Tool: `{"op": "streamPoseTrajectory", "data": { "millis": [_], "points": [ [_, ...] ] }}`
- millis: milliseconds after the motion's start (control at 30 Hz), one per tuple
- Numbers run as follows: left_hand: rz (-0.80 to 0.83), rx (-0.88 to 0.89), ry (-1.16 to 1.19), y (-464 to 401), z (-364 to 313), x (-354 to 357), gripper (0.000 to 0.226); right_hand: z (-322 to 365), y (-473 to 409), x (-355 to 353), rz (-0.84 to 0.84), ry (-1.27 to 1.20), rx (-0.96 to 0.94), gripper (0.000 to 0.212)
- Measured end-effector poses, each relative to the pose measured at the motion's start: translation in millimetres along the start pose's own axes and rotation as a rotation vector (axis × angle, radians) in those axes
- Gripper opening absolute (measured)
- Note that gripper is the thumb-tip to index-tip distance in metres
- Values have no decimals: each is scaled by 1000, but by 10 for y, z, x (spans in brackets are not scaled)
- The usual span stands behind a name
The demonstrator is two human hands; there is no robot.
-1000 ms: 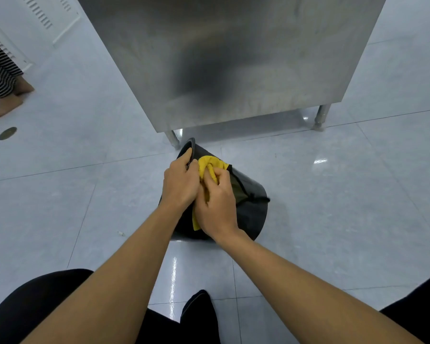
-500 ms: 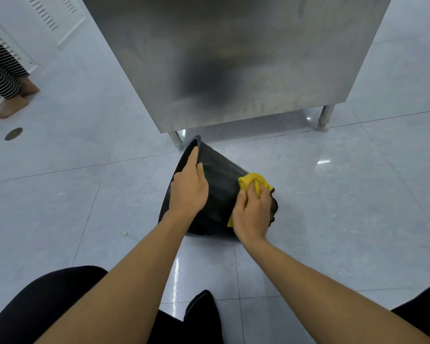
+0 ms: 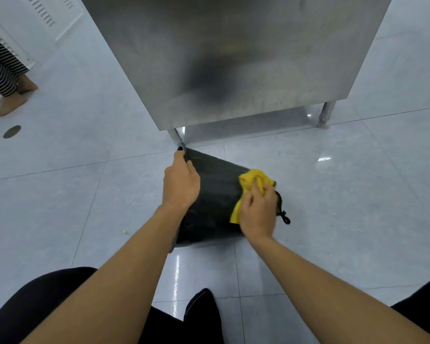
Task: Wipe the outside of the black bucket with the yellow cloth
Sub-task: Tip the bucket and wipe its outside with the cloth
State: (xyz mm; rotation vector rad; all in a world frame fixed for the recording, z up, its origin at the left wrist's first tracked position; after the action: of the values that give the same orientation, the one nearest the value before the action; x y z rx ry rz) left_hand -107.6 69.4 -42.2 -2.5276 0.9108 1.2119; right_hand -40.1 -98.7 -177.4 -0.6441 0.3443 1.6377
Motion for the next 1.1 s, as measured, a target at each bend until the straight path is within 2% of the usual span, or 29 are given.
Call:
{"op": "streamPoseTrajectory", "data": {
  "millis": [67, 133, 233, 333, 433, 500, 567, 700, 800, 867, 933, 1000, 1100],
  "points": [
    [-3, 42, -12, 50, -47, 43, 43, -299, -49, -89, -41, -13, 220, 36],
    [-29, 45, -31, 68, -57, 68, 47, -305, -47, -113, -24, -1, 277, 31],
    [-64, 43, -47, 57, -36, 71, 48, 100, 20, -67, 23, 12, -27, 39],
    [-59, 97, -7, 101, -66, 81, 48, 704, 58, 12, 88, -138, -289, 43],
    [-59, 105, 43, 126, -88, 49, 47, 1145, 105, 40, 151, -277, -437, 35],
    [-72, 149, 67, 152, -89, 30, 42, 1146, 103, 32, 144, -212, -463, 38],
    [-106, 197, 65, 157, -58, 17, 35, 975, 29, 26, 112, -71, -411, 42],
    [-84, 155, 63, 130, 39, 59, 38, 228, -279, -6, 141, 119, 5, 39],
    [-18, 202, -11, 180, -21, 138, 32, -182, -253, -95, 116, 133, 198, 37],
    [-27, 233, -47, 196, -74, 144, 29, -155, -190, -104, 72, 80, 227, 37],
    [-42, 249, -60, 216, -101, 149, 26, 92, -183, -78, 62, -40, 108, 41],
    [-39, 265, -64, 254, -110, 144, 25, 463, -195, -51, 94, -189, -88, 46],
    [-13, 297, -24, 277, -87, 141, 20, 877, -157, 34, 205, -291, -311, 47]
  ]
}}
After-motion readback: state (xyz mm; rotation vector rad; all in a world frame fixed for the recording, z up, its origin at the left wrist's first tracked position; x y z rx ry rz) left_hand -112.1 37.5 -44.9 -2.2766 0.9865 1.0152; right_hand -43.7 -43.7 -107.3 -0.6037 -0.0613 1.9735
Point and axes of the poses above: each hand's wrist, its own y-axis away from the middle knuckle, its own x-axis out of the palm, z = x × y, the point moved 6 cm from there along -y, towards the middle knuckle, and after that the axes turned 3 degrees about -x, right-handed, at the moved point
